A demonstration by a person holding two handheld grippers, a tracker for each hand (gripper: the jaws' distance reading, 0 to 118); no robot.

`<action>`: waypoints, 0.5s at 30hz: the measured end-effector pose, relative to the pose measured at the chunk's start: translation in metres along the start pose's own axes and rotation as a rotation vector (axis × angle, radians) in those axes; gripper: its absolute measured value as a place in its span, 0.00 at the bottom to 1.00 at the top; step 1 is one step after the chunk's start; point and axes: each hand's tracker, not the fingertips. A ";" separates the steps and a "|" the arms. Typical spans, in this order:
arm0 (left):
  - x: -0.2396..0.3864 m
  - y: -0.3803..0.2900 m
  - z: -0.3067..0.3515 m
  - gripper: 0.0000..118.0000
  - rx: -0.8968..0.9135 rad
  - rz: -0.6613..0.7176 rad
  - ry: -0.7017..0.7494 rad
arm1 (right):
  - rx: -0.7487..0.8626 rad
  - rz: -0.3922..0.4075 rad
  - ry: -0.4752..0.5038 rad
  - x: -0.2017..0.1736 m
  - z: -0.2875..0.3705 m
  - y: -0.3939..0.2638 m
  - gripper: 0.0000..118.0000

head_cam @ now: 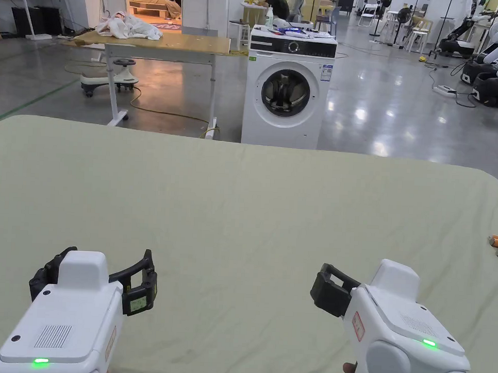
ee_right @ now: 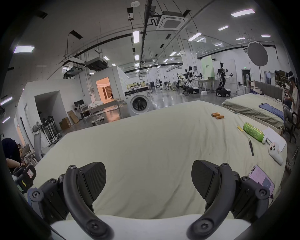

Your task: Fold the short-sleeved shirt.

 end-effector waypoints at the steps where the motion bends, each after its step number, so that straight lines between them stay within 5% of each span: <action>1: 0.000 0.000 0.000 0.84 -0.002 0.001 0.001 | -0.007 0.007 -0.004 -0.001 -0.001 -0.001 0.91; 15: -0.003 0.002 -0.001 0.84 -0.005 -0.008 -0.011 | -0.039 0.085 -0.052 -0.008 -0.007 -0.005 0.91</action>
